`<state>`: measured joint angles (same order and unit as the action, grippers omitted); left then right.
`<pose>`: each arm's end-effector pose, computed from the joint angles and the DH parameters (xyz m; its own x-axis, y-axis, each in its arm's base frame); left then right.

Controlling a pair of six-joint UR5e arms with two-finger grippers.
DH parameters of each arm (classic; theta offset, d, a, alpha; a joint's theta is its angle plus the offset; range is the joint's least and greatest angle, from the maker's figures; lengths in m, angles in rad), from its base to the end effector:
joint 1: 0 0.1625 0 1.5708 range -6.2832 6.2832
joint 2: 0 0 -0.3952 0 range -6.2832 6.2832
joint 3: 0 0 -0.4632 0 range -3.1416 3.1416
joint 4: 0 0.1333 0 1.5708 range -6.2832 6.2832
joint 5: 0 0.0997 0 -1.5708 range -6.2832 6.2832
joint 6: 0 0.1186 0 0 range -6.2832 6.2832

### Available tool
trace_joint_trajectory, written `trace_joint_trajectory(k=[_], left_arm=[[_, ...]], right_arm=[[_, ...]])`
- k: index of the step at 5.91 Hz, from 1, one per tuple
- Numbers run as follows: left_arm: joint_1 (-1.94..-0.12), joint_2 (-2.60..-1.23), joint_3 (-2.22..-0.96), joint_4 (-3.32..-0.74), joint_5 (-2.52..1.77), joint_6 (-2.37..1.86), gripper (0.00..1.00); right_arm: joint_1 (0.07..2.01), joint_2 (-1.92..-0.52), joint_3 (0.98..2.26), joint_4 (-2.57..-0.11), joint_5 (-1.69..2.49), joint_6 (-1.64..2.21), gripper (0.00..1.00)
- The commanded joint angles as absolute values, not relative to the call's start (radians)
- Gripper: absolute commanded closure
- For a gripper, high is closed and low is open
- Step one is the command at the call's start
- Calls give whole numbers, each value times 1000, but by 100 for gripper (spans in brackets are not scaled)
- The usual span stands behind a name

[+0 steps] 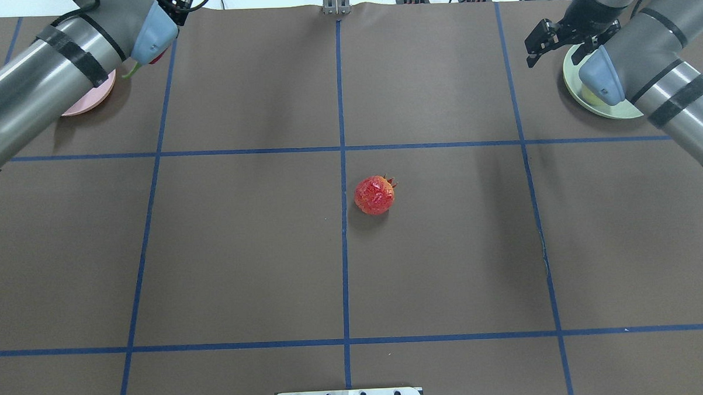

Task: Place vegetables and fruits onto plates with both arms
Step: 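Lower the chili onto the pink plate while the right gripper reaches the pomegranate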

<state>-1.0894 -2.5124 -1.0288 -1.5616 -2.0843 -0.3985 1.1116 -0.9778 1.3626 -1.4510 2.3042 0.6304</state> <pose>0.3399 -0.8127 0.2724 0.7979 0.2064 -0.5663 -0.1286 0.9762 0.1745 -0.2974 -0.7231 0.3453 0.6508 -0.0378 0.7583 0.0054 0.9990 0.0451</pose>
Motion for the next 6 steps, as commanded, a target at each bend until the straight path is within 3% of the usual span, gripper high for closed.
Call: trace_joint_trajectory(k=[1,6], left_arm=[[-1112,-2439,-985,-1575,-2001,-307,100],[-1101,-2382,-795,-1794,-1852,-311,100]], right_arm=[[1042,-976,1477,-1453,2313,826,1],[861,-877,1514,-1453,2206,1078,1]])
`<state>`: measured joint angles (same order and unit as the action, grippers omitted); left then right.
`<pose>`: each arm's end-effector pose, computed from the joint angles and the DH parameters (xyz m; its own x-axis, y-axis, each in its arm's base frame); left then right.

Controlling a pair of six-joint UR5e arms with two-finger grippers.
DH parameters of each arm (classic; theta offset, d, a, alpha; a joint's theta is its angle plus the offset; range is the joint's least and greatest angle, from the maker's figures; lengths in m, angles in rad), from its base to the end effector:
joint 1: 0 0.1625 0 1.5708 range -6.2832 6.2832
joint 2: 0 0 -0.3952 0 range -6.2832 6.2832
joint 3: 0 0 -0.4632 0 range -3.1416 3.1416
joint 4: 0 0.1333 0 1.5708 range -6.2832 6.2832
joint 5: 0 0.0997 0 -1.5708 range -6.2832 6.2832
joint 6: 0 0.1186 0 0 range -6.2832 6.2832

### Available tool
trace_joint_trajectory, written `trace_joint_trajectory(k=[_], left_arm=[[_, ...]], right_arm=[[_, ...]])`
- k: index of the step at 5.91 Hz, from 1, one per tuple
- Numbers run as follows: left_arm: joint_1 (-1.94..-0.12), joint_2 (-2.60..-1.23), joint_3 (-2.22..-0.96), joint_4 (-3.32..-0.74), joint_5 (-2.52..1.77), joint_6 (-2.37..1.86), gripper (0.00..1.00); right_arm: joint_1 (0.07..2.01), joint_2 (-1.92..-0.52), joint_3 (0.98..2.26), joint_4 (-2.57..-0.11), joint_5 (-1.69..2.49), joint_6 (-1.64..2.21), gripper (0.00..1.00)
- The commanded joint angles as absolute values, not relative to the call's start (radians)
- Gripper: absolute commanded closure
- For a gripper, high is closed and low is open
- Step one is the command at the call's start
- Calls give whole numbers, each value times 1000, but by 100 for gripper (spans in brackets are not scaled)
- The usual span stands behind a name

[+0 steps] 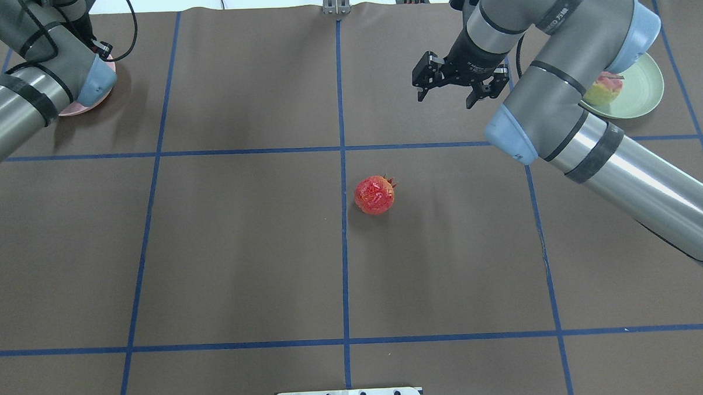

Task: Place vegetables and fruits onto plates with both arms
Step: 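Lower the chili onto the pink plate while the right gripper reaches the pomegranate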

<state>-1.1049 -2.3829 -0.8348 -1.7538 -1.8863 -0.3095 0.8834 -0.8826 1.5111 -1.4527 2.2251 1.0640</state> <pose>0.3064 -0.8241 0.4826 0.9072 0.2114 -0.3637 -0.1658 0.9743 0.1527 -0.4368 -0.6283 0.1968 0.5776 0.0966 0.8106 -0.0808 0.9949 -0.0609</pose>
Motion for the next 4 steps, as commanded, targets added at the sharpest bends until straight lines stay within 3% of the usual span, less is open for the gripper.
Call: trace_joint_trajectory(k=[1,2,3,4], left_arm=[[-1091,-2382,-795,-1795,-1830,-311,100],[-1077,-2382,-793,-1799,-1816,-313,49],[-1068,-2384,-796,-1801,-1804,-317,11],[-1071,-2385,-805,-1802,-1802,-319,0]], right_arm=[[847,-876,1513,-1453,2194,1078,1],[822,-877,1511,-1453,2172,1080,1],[801,-876,1512,-1453,2158,1080,1],[778,-876,1511,-1453,2158,1084,1]])
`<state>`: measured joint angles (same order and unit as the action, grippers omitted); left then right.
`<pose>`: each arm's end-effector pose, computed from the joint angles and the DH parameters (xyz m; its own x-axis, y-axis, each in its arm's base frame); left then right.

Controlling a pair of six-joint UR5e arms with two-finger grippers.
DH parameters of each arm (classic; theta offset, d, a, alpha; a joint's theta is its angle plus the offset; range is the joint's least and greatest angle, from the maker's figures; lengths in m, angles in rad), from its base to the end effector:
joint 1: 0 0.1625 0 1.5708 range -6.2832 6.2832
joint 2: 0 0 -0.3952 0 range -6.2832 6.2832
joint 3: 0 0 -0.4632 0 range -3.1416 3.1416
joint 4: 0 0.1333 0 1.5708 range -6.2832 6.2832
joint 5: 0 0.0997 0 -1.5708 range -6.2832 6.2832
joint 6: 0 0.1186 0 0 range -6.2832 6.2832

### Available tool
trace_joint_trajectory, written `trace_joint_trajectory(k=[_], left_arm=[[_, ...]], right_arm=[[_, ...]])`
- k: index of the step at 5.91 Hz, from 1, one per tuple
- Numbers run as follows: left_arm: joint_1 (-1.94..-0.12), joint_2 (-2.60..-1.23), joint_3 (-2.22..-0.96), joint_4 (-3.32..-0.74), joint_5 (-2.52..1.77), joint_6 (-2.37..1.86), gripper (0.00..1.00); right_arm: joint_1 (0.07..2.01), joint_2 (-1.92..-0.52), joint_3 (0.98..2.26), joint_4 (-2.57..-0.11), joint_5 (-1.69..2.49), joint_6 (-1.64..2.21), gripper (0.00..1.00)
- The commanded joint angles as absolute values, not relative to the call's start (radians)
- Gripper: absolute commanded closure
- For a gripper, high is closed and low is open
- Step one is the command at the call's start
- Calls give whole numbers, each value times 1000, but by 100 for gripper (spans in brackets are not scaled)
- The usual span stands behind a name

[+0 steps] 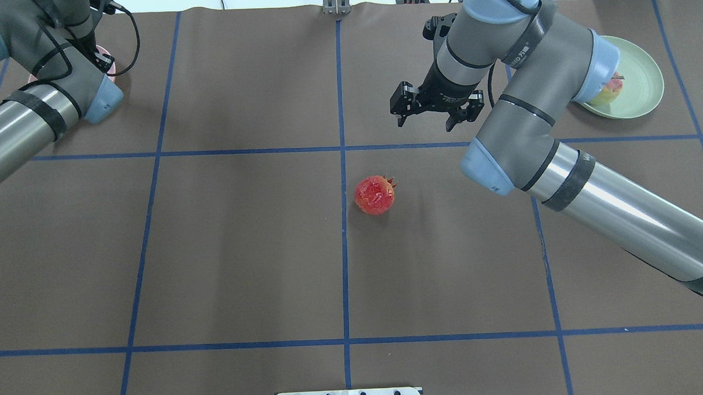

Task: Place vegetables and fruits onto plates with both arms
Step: 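Lower the chili onto the pink plate while the right gripper reaches the pomegranate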

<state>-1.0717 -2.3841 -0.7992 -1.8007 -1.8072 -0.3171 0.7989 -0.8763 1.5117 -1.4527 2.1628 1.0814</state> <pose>0.3271 -0.8204 0.4991 0.9262 0.2308 -0.2980 -0.1813 0.9660 0.1846 -0.4860 -0.5956 0.1948 0.6033 0.0606 0.7952 -0.0507 0.9980 -0.0376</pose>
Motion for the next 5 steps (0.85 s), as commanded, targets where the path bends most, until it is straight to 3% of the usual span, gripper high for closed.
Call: trace_joint_trajectory(k=[1,5], left_arm=[[-1083,-2393,-822,-1793,-1804,-321,0],[-1104,-2393,-897,-1752,-1812,-316,0]], right_arm=[[744,-861,1512,-1450,2157,1168,1],[627,-822,1457,-1453,2089,1324,1]])
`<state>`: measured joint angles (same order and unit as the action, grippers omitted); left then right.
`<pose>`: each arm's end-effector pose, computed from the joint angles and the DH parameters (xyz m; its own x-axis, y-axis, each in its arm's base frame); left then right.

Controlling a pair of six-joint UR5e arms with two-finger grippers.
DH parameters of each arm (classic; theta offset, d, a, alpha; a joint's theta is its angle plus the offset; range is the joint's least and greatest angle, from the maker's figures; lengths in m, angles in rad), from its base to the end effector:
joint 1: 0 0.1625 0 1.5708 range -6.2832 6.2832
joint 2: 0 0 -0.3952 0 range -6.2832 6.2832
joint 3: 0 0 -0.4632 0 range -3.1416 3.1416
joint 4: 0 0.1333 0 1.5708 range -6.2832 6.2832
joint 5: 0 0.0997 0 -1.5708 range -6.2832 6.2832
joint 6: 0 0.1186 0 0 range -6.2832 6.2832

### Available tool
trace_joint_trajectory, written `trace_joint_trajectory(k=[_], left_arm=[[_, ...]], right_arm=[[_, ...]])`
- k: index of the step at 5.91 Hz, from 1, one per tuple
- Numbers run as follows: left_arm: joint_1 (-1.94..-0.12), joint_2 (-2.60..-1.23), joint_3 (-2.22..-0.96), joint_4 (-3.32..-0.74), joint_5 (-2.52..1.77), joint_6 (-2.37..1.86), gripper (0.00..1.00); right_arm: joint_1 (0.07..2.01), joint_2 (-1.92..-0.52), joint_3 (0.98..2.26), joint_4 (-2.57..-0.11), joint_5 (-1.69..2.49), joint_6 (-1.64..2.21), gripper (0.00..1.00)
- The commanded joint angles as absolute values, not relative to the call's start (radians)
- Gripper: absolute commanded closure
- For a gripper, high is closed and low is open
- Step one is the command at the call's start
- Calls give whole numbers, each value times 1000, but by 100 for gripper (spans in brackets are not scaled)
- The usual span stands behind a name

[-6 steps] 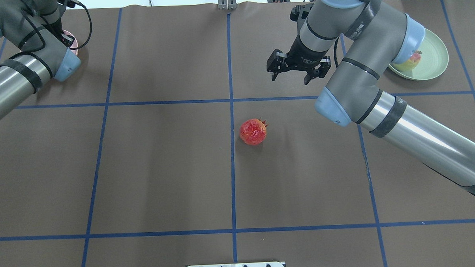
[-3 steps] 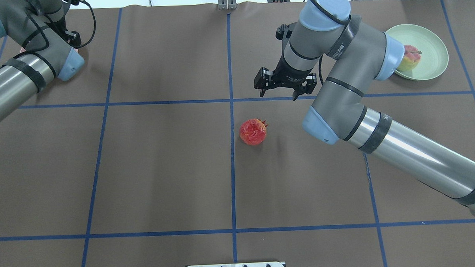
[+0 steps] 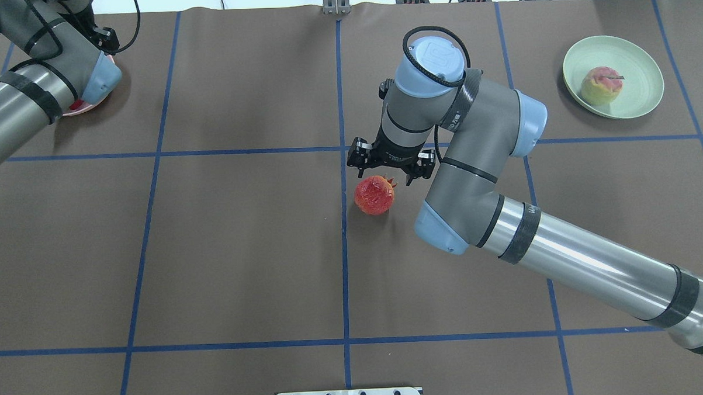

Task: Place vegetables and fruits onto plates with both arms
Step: 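Close the right gripper on the red pomegranate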

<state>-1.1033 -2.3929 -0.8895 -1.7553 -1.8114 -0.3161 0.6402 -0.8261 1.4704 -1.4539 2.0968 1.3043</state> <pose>0.3025 -0.8324 0.4438 0.9242 0.2177 -0.3140 -0.1470 0.9612 0.2336 -0.5824 -0.5258 0.1804 0.6231 0.1801 0.7612 -0.0775 0.9826 -0.1690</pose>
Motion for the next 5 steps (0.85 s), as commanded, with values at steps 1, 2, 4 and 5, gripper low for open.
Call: trace_joint_trajectory(k=[1,2,4,5], left_arm=[[-1104,-2391,-910,-1752,-1812,-318,0],[-1106,-2390,-916,-1752,-1812,-319,0],[-1109,-2390,-923,-1747,-1812,-321,0],[-1111,-2390,-923,-1747,-1812,-321,0]], right_arm=[[626,-816,1436,-1453,2086,1324,1],[618,-816,1433,-1451,2086,1327,1],[606,-808,1422,-1448,2085,1341,1],[601,-799,1398,-1444,2077,1339,1]])
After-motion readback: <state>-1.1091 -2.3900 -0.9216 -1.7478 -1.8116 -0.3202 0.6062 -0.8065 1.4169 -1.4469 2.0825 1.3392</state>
